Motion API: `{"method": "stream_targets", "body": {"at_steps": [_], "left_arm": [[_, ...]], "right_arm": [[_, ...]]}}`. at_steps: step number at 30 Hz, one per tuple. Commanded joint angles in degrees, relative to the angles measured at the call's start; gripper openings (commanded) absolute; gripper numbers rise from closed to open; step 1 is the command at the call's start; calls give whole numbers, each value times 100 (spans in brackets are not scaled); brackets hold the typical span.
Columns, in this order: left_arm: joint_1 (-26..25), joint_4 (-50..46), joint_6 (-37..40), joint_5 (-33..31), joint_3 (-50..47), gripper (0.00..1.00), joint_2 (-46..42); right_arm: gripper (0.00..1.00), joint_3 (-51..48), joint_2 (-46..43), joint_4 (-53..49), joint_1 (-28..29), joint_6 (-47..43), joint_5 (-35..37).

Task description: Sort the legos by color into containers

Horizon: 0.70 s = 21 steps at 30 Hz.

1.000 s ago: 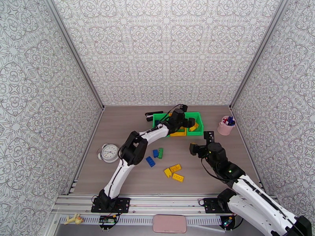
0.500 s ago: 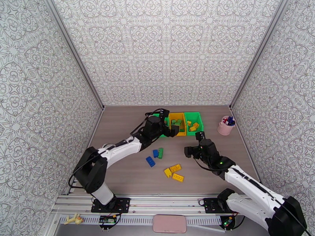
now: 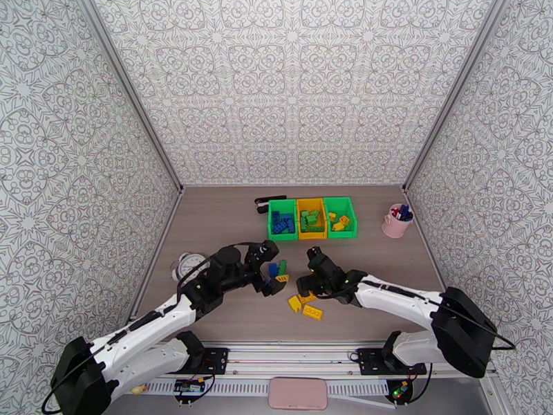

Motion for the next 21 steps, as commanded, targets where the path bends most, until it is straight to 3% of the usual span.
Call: {"method": "stream_targets", "body": {"at_steps": [1, 4, 7, 15, 21], "left_arm": [[0, 94, 717, 641, -415, 100, -9], [5, 499, 544, 935, -557, 100, 143], [0, 176, 887, 1270, -449, 100, 281], [34, 150, 1057, 1476, -418, 100, 381], [44, 132, 1093, 1476, -433, 100, 352]], "right_arm": [[100, 325, 372, -287, 110, 274, 38], [100, 349, 553, -434, 117, 419, 26], [99, 254, 528, -531, 115, 511, 135], [94, -2, 95, -1109, 13, 907, 840], [95, -162, -455, -785, 5, 587, 519]]}}
